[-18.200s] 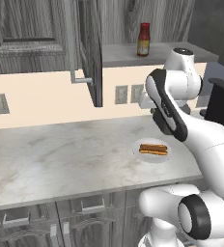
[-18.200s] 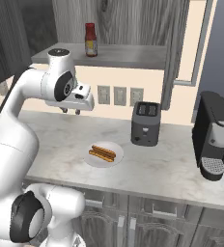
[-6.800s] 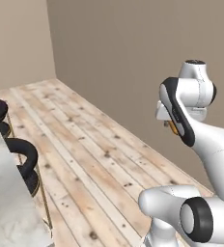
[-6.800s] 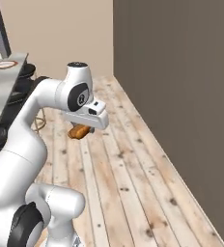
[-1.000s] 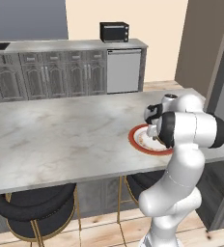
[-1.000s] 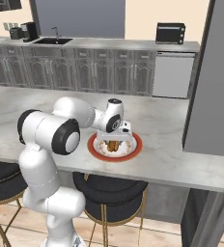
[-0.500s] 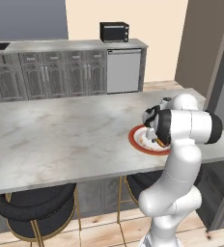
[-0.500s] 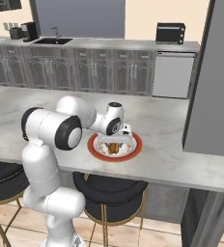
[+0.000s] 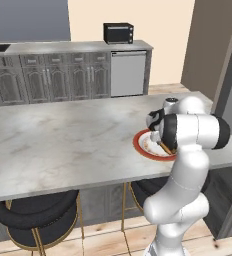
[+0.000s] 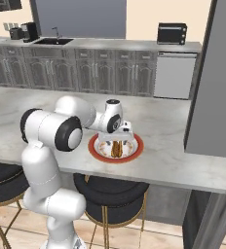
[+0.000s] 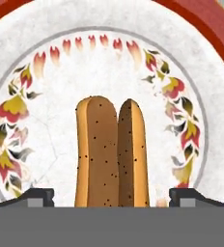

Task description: Move the hot dog bun to the plate on the dining table and place the condiment next to that plate. Then navigate to the fridge and take the sausage and place it on the plate as well.

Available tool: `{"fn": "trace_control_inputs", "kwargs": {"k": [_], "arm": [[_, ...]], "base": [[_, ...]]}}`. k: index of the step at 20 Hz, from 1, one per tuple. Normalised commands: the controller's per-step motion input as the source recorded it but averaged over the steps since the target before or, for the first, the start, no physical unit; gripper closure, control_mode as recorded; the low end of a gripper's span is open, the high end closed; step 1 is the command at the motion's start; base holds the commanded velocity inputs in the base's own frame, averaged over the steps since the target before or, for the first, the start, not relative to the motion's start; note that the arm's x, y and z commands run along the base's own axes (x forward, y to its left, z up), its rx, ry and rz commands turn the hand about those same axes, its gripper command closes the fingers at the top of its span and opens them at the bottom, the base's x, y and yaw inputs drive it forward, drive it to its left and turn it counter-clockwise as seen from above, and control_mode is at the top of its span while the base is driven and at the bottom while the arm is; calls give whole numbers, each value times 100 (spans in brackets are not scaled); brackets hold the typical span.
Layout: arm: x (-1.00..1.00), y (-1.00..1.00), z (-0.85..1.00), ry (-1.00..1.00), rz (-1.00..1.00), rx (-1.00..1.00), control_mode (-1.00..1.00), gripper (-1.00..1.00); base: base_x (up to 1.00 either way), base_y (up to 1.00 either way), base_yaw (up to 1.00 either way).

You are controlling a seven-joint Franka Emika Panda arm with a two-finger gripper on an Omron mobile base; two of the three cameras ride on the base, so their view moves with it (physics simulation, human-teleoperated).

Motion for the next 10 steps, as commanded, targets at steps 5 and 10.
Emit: {"fn": "trace_control_inputs", "kwargs": {"k": [5, 10], "arm": [[0, 1, 52, 2, 0, -4, -100, -100], [-29, 11, 98, 0, 0, -1, -100, -100]], "base": [[0, 0, 0], [0, 0, 0]]}}
